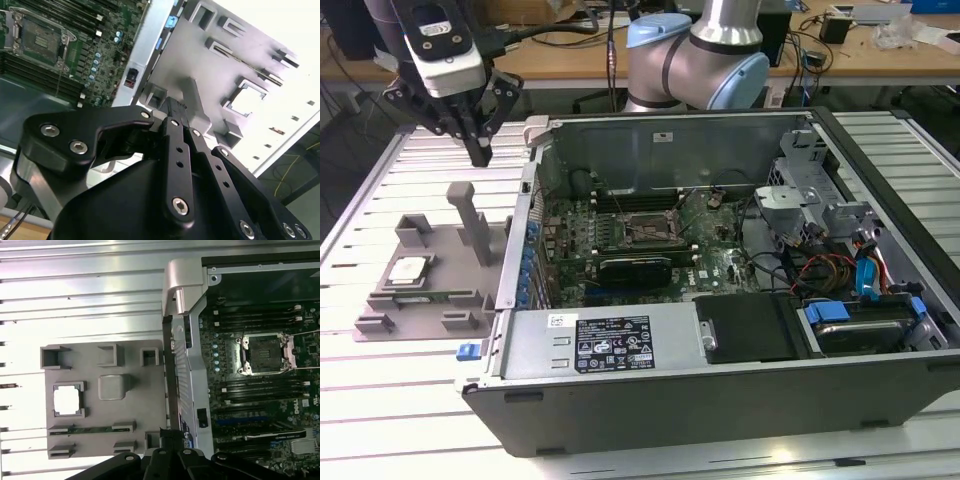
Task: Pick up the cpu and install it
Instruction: 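Reach for the cpu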
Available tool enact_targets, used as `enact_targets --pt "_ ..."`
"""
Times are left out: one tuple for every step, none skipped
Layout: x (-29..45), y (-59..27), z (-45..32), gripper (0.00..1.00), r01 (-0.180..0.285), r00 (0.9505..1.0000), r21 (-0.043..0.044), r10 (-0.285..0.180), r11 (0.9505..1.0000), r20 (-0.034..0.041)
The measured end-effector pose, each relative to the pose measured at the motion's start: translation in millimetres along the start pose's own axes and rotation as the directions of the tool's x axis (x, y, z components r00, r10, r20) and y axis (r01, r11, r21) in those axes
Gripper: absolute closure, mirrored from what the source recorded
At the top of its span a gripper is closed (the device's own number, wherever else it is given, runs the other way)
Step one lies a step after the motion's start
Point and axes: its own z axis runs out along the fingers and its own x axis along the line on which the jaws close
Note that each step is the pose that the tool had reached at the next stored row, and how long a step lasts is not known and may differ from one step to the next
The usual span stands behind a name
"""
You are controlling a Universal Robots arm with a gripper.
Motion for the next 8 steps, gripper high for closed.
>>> enact_targets --pt "1.1 0.2 1.3 0.89 0.000 1.0000 0.0000 0.000 1.0000 0.0000" --pt "1.9 0.3 2.4 0.89 0.000 1.0000 0.0000 0.000 1.0000 0.0000" --pt "4.7 0.9 5.3 0.89 0.000 1.0000 0.0000 0.000 1.0000 0.0000" --pt "7.0 1.4 7.0 0.89 0.000 1.0000 0.0000 0.000 1.0000 0.0000" --pt "9.0 1.9 8.3 0.89 0.000 1.0000 -0.0001 0.000 1.0000 0.0001" --pt "10.9 2.3 9.0 0.89 0.000 1.0000 0.0001 0.000 1.0000 -0.0001" --pt "12.3 2.5 9.6 0.89 0.000 1.0000 0.0002 0.000 1.0000 -0.0001" --pt "15.3 2.9 10.6 0.89 0.000 1.0000 0.0000 0.000 1.0000 0.0000"
